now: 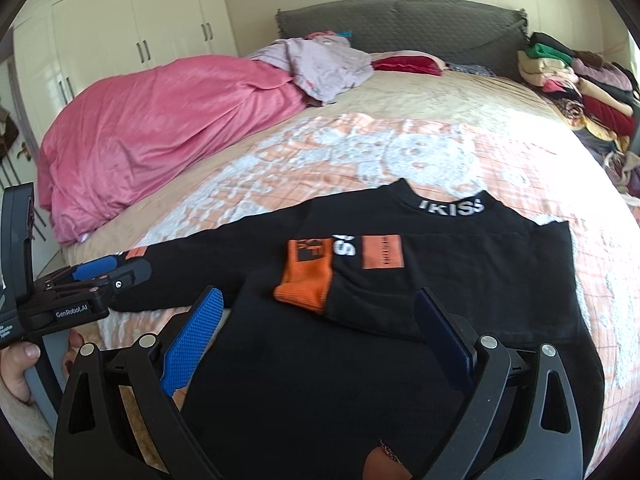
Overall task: Fold small clothes
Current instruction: 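Reach the left gripper to the other sleeve and grasp its orange cuff, then carry the sleeve across the chest with the left gripper and release it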
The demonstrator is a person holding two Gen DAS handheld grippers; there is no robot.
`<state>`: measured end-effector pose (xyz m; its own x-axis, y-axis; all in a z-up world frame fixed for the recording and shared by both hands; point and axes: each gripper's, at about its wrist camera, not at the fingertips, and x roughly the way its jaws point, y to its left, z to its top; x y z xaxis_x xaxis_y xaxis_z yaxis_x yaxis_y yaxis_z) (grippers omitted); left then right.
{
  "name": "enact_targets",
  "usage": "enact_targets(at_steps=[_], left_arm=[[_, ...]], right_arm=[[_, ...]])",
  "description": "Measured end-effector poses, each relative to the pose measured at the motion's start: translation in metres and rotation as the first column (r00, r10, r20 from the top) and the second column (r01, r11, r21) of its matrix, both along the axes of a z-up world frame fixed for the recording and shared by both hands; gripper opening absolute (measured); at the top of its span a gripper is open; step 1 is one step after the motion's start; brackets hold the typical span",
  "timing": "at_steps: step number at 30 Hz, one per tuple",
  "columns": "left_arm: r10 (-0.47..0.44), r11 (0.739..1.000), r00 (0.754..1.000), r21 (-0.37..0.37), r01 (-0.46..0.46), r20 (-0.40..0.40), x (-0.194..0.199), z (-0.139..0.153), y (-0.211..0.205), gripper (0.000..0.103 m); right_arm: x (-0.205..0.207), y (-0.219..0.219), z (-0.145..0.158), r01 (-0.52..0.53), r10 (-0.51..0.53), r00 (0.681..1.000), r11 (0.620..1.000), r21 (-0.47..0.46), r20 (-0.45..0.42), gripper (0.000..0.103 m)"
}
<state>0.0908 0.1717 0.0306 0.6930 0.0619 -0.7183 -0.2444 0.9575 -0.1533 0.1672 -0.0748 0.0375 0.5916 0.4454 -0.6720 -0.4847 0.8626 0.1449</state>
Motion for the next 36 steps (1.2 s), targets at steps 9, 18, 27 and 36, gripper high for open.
enact_targets(at_steps=[9,18,27,36], left_arm=[[0.132,0.989,0.990,-0.059,-0.134,-0.042,-0.035,-0.019,0.057,0.088],[0.209,0.967,0.974,-0.130,-0.220,-0.092,-0.061,-0.048,0.093,0.088],[0.347,0.902,0.935,-0.245,-0.355,-0.077,-0.064,-0.069,0.135,0.074],[0.365,0.897,0.931,-0.258,-0.358,-0.022,-0.046,-0.069,0.145,0.005]], right_arm=[[-0.004,0.027,-0.005,-0.046,0.045,0.999,0.999,-0.012,-0.014,0.095],[-0.005,0.054,-0.011,-0.094,0.093,0.995,0.995,-0.032,-0.023,0.095],[-0.004,0.085,-0.030,-0.150,0.147,0.987,0.988,-0.046,-0.067,0.095],[-0.007,0.097,-0.049,-0.178,0.172,0.979,0.983,-0.047,-0.113,0.095]])
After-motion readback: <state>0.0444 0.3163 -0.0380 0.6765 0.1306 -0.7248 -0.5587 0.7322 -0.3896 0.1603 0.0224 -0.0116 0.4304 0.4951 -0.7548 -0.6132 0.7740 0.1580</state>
